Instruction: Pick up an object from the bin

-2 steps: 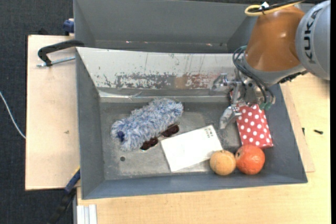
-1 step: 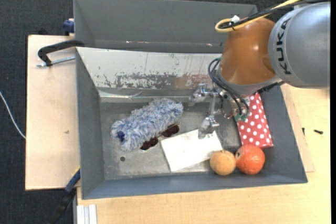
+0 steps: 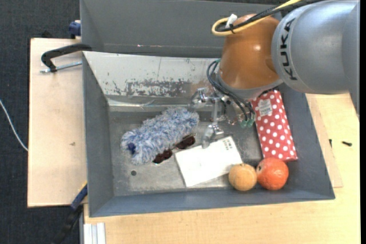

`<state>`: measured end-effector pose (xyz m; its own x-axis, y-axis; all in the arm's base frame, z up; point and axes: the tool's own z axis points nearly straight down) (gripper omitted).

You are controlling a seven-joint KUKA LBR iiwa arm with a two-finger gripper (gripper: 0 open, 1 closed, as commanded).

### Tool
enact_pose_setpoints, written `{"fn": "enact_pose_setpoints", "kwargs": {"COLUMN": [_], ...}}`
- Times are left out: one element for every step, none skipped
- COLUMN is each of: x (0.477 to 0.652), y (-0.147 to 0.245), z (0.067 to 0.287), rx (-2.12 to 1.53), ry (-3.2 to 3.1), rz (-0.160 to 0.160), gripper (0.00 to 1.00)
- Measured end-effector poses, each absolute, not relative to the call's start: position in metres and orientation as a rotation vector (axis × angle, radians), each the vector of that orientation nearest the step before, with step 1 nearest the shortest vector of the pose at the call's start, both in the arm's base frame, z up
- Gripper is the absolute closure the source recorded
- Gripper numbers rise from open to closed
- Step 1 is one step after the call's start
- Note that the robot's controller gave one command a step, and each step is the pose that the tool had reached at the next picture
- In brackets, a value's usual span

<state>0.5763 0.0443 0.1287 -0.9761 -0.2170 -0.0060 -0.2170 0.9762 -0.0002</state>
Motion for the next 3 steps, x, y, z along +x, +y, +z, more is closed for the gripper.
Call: {"fn": "enact_pose_setpoints", "kwargs": {"x": [0.598, 0.605, 0.606], "y": [0.079, 0.101, 0.101], "z": [0.081, 0.076, 0.077], "rx": [-0.388, -0.698, -0.698], "ry": [3.107, 3.044, 3.044], "rz": [0.002, 0.0, -0.001], "gripper": [0.0, 1.0, 1.0]}}
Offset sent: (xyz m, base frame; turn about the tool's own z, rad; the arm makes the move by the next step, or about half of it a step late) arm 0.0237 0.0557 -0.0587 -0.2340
